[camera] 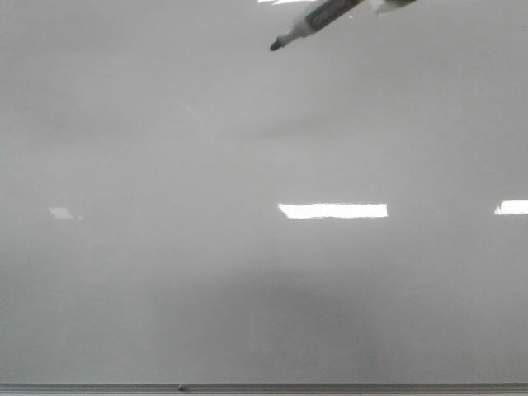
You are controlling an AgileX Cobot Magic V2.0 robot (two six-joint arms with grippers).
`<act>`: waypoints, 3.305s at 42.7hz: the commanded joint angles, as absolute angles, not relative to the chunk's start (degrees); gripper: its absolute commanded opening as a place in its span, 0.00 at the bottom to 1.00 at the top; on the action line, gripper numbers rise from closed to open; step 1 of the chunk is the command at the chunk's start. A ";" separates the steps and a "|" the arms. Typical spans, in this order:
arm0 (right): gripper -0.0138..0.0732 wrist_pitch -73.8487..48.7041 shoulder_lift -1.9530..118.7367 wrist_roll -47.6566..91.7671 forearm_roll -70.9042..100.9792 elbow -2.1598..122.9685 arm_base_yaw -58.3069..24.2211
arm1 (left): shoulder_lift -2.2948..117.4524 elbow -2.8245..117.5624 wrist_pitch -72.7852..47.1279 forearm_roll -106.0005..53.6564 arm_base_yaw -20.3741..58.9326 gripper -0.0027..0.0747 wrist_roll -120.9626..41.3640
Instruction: Write number 5 on whiteboard
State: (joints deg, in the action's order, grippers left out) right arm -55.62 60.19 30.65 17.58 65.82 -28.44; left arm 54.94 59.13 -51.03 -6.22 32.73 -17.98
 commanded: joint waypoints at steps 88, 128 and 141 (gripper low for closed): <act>0.08 -15.08 67.38 17.30 17.16 54.63 -22.06 | 52.00 52.20 -35.73 -14.17 27.35 0.59 -17.29; 0.08 -28.87 74.87 19.25 16.49 53.54 -16.51 | 52.77 52.20 -35.64 -14.75 27.35 0.59 -17.29; 0.08 -21.39 81.07 19.20 16.49 53.28 -23.54 | 52.77 52.20 -35.64 -14.75 27.35 0.59 -17.29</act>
State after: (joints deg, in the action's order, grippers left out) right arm -27.25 81.87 19.11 16.31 51.62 -22.18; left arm 53.28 50.69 -39.54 -13.58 26.98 -17.68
